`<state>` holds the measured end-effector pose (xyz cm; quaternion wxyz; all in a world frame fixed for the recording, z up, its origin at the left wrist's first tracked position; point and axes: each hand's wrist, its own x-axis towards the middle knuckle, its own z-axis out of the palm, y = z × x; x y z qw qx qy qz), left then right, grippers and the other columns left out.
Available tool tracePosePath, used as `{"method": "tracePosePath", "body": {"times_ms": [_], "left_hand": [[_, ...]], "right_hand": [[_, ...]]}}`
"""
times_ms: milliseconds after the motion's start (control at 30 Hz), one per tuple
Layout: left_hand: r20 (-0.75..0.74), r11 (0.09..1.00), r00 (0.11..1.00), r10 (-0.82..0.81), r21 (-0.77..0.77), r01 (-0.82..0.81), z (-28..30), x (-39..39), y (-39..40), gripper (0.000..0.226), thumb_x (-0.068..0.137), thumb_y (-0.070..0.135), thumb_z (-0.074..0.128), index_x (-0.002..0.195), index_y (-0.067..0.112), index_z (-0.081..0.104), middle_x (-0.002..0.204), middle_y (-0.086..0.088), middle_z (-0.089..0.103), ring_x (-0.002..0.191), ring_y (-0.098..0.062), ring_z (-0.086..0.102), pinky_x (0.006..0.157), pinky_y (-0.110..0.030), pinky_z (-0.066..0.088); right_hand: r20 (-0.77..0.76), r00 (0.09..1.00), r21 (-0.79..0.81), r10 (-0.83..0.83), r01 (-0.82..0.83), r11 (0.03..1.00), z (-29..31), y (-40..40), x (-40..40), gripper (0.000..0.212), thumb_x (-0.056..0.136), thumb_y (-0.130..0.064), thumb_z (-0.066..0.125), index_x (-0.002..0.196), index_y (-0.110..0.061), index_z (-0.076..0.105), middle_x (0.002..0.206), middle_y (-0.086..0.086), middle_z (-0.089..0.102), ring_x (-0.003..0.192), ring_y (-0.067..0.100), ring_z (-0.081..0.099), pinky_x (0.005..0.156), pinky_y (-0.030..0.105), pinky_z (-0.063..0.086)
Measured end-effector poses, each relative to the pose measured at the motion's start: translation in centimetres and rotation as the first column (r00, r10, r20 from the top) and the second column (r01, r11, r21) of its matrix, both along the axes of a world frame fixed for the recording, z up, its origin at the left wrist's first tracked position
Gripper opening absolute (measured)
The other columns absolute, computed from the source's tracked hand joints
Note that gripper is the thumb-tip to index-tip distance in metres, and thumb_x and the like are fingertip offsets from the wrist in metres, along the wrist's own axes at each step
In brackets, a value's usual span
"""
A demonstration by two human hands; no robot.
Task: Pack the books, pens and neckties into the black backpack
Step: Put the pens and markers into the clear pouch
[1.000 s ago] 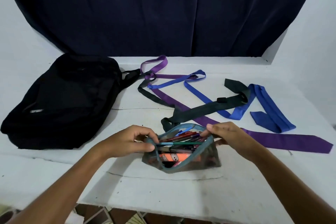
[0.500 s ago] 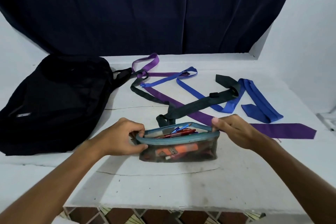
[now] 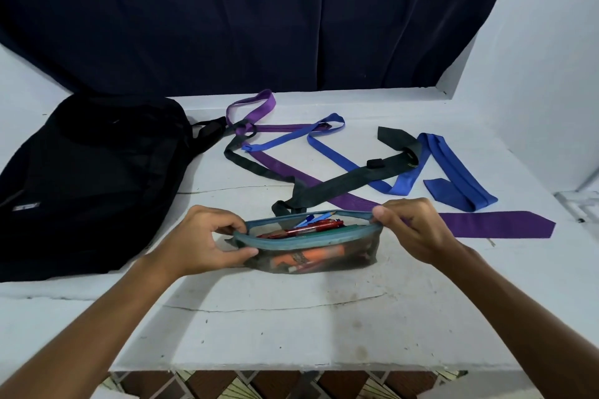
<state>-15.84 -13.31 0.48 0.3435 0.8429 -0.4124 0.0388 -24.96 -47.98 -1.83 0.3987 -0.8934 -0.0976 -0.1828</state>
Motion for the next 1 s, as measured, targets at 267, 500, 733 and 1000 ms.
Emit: {"method": "tracePosePath", "body": {"times_ms": [267, 500, 733, 1000], "left_hand": [[-0.236, 0.992, 0.966, 0.109, -0.031, -0.12, -0.9, -0.7, -0.1, 0.043, 0.069, -0.001, 0.077, 0.08, 0.04, 0.07, 0.088, 0.018, 0.071, 0.082, -0.004, 0.07, 0.065, -0.022, 0.058], [-0.32, 0.972, 0.936, 0.148, -0.129, -0.198, -1.9, -2.0, -0.4, 0.051, 0.079, -0.009, 0.07, 0.09, 0.041, 0.072, 0.088, 0.011, 0.072, 0.086, -0.007, 0.067, 0.064, -0.016, 0.052], [-0.504, 0.91, 0.847, 0.172, -0.248, -0.332, -2.5, -2.6, -0.3, 0.054, 0.077, -0.013, 0.073, 0.111, 0.028, 0.063, 0.084, 0.0, 0.073, 0.075, -0.015, 0.071, 0.071, -0.029, 0.059], [-0.585, 0.834, 0.796, 0.156, -0.354, -0.424, -3.2, -2.7, -0.5, 0.026, 0.075, -0.016, 0.073, 0.085, 0.008, 0.071, 0.075, -0.005, 0.075, 0.071, -0.016, 0.072, 0.069, -0.023, 0.058]], "right_hand": [[0.016, 0.999, 0.019, 0.034, -0.034, 0.999, 0.4, 1.0, 0.4, 0.07, 0.092, -0.068, 0.039, 0.075, -0.007, 0.069, 0.079, -0.004, 0.066, 0.08, 0.013, 0.062, 0.063, 0.033, 0.053], [-0.189, 0.969, 0.074, 0.159, -0.148, 0.986, 4.0, 9.2, 1.1, 0.006, 0.091, -0.017, 0.066, 0.087, -0.021, 0.067, 0.085, -0.01, 0.067, 0.084, 0.005, 0.064, 0.07, 0.024, 0.057], [-0.326, 0.931, 0.106, 0.164, -0.136, 0.985, 3.5, 14.0, 3.0, 0.011, 0.092, -0.011, 0.063, 0.092, -0.011, 0.074, 0.07, -0.016, 0.06, 0.06, -0.011, 0.056, 0.06, 0.008, 0.047], [-0.609, 0.765, 0.242, 0.208, -0.07, 0.968, 4.0, 15.5, 4.1, 0.028, 0.092, -0.027, 0.065, 0.076, -0.006, 0.074, 0.057, -0.001, 0.064, 0.04, 0.003, 0.044, 0.046, 0.015, 0.034]]}}
